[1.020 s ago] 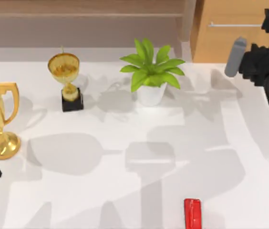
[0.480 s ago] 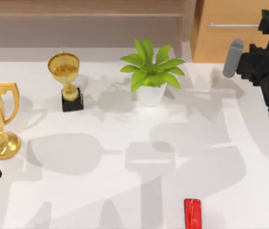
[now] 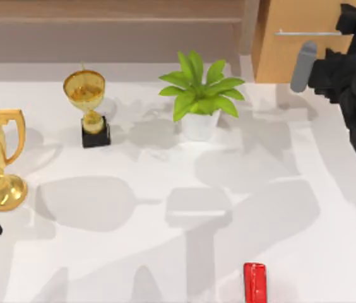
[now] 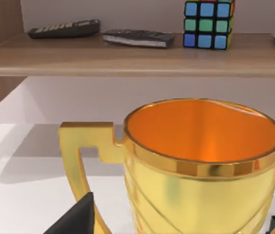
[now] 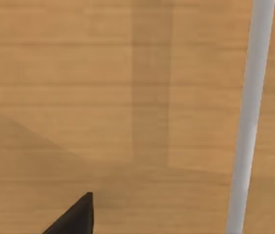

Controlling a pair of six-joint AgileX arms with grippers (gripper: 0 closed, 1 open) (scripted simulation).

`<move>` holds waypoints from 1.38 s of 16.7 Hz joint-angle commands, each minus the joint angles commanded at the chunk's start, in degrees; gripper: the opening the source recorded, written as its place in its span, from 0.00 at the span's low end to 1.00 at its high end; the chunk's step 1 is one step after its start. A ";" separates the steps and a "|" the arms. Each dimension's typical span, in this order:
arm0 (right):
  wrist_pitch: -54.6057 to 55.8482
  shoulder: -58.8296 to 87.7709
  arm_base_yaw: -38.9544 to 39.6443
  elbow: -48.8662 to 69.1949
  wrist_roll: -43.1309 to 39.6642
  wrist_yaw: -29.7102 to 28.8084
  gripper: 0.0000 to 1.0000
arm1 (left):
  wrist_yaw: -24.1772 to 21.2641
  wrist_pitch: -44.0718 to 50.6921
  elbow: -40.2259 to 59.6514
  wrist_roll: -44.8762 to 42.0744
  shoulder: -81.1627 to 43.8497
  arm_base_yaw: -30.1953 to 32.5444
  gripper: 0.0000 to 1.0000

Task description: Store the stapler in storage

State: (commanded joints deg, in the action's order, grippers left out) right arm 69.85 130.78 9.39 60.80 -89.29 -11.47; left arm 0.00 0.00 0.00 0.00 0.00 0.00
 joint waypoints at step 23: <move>-0.18 0.06 0.16 -0.07 0.17 -0.03 0.00 | 0.00 0.00 0.00 0.00 0.00 0.00 1.00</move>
State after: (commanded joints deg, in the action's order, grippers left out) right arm 69.67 130.84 9.55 60.73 -89.12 -11.50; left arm 0.00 0.00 0.00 0.00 0.00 0.00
